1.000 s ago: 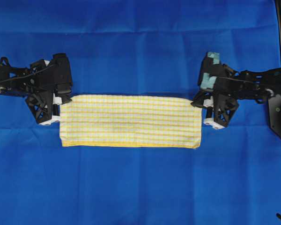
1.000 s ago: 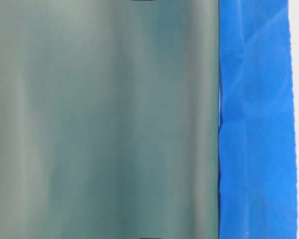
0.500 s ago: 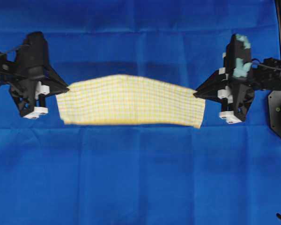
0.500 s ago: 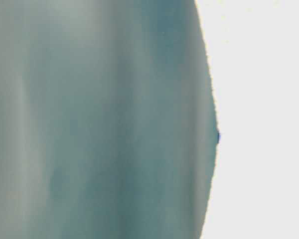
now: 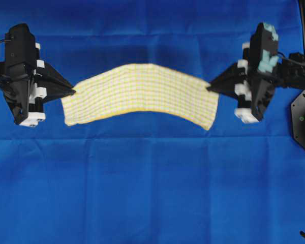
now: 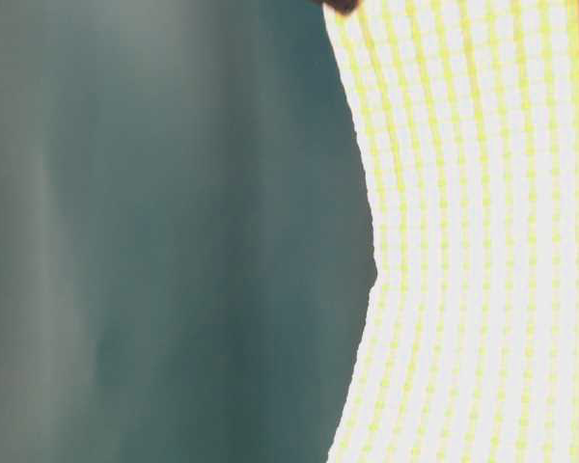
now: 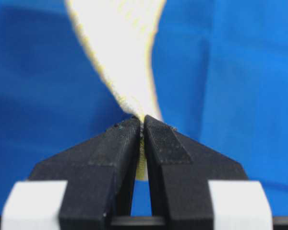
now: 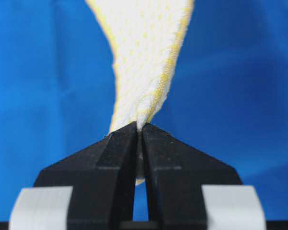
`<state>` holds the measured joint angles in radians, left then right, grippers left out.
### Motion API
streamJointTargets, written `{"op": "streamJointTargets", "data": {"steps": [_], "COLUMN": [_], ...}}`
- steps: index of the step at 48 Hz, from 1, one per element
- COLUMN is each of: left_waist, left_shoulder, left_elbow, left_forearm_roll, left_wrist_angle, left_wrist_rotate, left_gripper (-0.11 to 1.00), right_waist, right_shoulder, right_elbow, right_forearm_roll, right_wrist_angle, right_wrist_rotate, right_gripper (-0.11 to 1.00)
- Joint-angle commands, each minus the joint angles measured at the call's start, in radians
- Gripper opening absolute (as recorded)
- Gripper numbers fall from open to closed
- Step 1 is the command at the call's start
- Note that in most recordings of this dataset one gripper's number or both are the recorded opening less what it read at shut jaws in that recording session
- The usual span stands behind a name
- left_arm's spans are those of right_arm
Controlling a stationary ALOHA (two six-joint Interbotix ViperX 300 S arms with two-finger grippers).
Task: Fold the yellow towel.
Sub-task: 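Lift the towel and rotate it vertical, right gripper moving to top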
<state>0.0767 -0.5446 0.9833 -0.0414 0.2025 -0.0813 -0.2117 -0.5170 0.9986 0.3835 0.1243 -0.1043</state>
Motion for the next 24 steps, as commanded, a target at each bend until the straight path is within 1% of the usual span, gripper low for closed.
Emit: {"op": "streamJointTargets", "data": {"steps": [1,6,9,14,17,24], "left_waist": [-0.046,-0.104,-0.138,-0.196,-0.224,-0.275], "left_shoulder": [0.018,0.049,0.069,0.117,0.147,0.229], "left_elbow": [0.002,0.006,-0.002,-0.025,-0.046,-0.110], "left_forearm_roll": [0.002,0.000,0.000,0.000,-0.002,0.000], "left_wrist_angle": [-0.087,-0.195,-0.241,-0.302,-0.324,-0.341], "left_wrist_rotate": [0.002,0.002,0.000,0.000,0.000,0.002], "left_gripper": [0.02,0.02,0.02,0.02,0.02,0.02], "right_waist": [-0.048,-0.126,-0.169,-0.219,-0.249,-0.305], "right_shoulder": [0.031,0.083,0.117,0.163,0.189,0.253], "right_elbow": [-0.025,-0.038,-0.055,-0.087,-0.109,-0.172], "right_forearm_roll": [-0.005,-0.005,-0.005,-0.009,-0.015,-0.051], "right_wrist_angle": [-0.044,-0.087,-0.112,-0.144,-0.161,-0.184], "right_wrist_rotate": [-0.002,-0.002,-0.005,-0.009,-0.012,-0.012], "right_gripper": [0.02,0.02,0.02,0.02,0.02,0.02]}}
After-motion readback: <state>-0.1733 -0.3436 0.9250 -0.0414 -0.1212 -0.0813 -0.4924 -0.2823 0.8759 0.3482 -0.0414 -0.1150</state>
